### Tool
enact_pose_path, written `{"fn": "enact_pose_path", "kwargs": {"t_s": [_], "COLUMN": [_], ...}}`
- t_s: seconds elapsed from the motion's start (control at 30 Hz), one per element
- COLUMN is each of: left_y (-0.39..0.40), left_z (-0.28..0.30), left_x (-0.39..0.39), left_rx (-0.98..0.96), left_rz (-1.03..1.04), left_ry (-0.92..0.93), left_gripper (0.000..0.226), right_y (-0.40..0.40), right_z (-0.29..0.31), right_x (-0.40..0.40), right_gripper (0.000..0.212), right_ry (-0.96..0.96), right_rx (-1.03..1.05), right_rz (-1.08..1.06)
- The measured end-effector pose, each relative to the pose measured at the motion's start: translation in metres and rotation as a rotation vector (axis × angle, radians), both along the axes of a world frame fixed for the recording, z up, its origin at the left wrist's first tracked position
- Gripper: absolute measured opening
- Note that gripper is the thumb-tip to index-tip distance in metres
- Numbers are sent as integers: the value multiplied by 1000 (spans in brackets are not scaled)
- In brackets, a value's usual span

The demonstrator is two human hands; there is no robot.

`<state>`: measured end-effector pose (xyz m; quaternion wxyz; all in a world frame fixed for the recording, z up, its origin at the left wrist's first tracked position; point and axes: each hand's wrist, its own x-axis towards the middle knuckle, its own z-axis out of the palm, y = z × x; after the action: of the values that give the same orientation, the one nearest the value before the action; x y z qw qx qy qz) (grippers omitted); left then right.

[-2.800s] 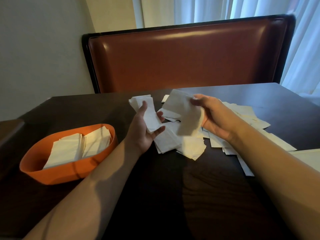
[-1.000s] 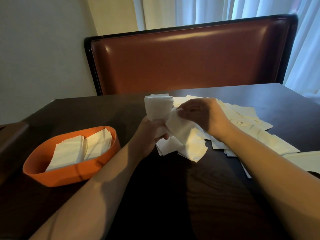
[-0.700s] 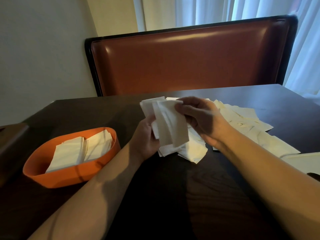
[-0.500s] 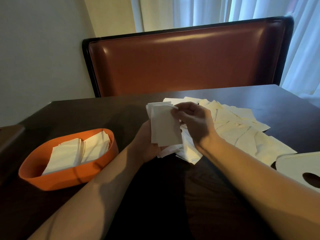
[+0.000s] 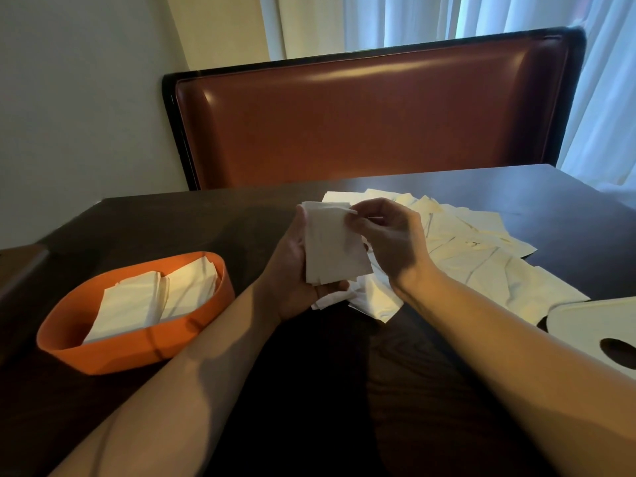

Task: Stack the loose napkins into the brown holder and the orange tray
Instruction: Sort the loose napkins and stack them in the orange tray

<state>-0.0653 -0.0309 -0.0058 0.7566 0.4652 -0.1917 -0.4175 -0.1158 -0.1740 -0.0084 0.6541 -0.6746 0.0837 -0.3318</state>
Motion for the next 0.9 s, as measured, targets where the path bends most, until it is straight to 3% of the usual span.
{"fn": "enact_pose_path", "kwargs": {"t_s": [0.13, 0.23, 0.37, 0.47, 0.57, 0.73, 0.9], "left_y": [-1, -1, -2, 0, 2, 2, -2], "left_z": [1, 0, 0, 1, 2, -2, -4], "left_x": [0, 2, 2, -1, -4, -2, 2], "left_rx": [40, 65, 43, 56, 116, 178, 201], "left_rz": [18, 13, -40, -41, -43, -146, 36], "left_ry": [-22, -54, -30, -74, -138, -125, -143], "left_gripper": [65, 69, 81, 67, 36, 32, 26], "right_y": [-5, -4, 0, 2, -1, -8, -19], "right_z": [4, 6, 4, 3, 2, -4, 0], "right_x": [-2, -4, -4, -3, 0, 1, 3], "right_gripper": [4, 12, 5, 11, 27, 16, 25], "right_ry": [-6, 4, 49, 63, 85, 146, 133], "right_rx": [-14, 73, 123, 157, 16, -171, -241], "right_rz": [-3, 64, 87, 90, 62, 136, 70]}}
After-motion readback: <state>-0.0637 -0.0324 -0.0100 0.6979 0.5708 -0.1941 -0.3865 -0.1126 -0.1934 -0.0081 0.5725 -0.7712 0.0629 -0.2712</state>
